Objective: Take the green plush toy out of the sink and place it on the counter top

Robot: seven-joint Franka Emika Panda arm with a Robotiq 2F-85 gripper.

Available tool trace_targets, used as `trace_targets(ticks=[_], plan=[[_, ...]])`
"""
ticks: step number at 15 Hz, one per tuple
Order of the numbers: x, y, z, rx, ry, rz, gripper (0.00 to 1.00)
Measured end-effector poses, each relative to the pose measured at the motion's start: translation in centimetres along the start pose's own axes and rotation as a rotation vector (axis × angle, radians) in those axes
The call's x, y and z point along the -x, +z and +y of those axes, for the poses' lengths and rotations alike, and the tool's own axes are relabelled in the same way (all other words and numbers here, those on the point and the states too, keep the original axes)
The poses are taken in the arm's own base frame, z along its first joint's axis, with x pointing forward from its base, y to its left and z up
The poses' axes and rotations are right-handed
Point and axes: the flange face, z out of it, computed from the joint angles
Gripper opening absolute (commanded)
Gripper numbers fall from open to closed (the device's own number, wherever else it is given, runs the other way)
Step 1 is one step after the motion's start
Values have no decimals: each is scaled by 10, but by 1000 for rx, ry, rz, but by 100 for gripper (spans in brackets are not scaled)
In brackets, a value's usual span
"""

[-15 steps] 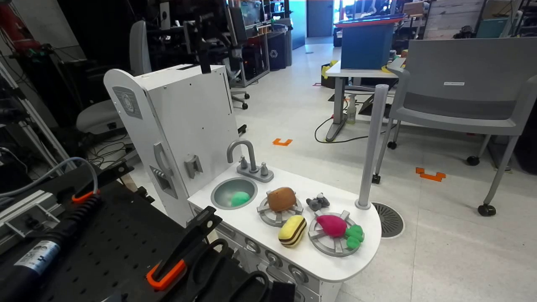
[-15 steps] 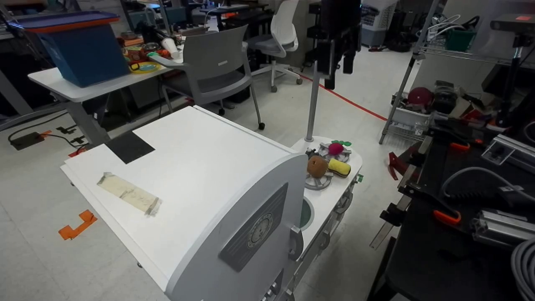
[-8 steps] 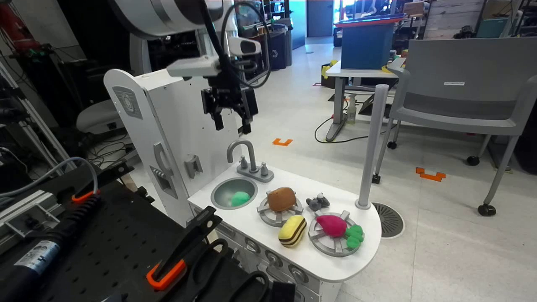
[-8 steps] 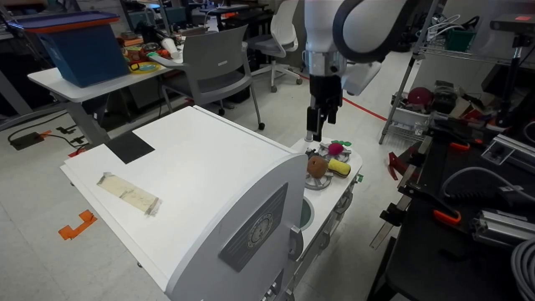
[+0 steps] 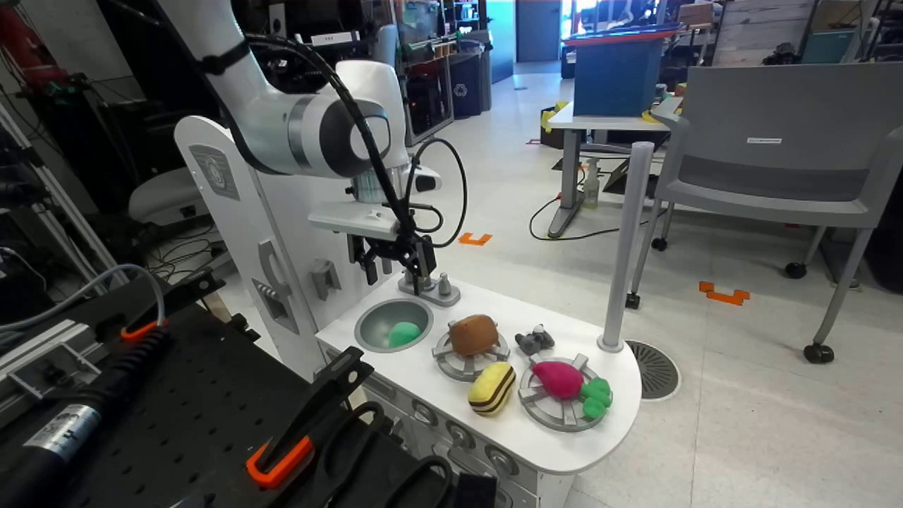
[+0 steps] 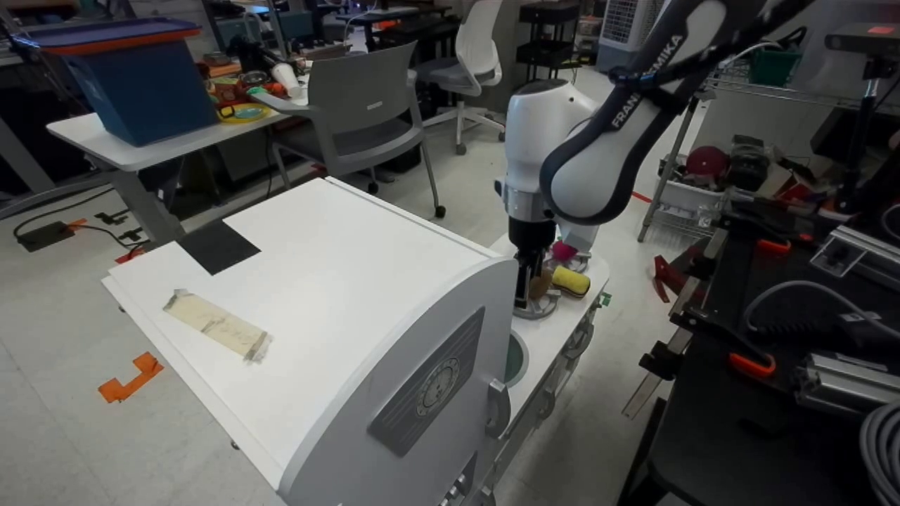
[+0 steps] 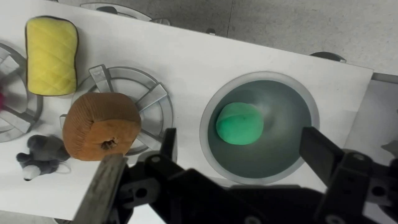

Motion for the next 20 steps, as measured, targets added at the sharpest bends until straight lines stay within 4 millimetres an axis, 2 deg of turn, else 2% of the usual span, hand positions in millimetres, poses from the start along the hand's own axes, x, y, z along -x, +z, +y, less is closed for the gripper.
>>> trace_targets(ticks=[6,10,17,20], plan=[[-19,66,-16,-8,-132,0,100],[-27,100,-25,-26,-215,9,100],[-48,142,-20,7,-299,49,100],[-52,145,-26,27,-320,52,100]])
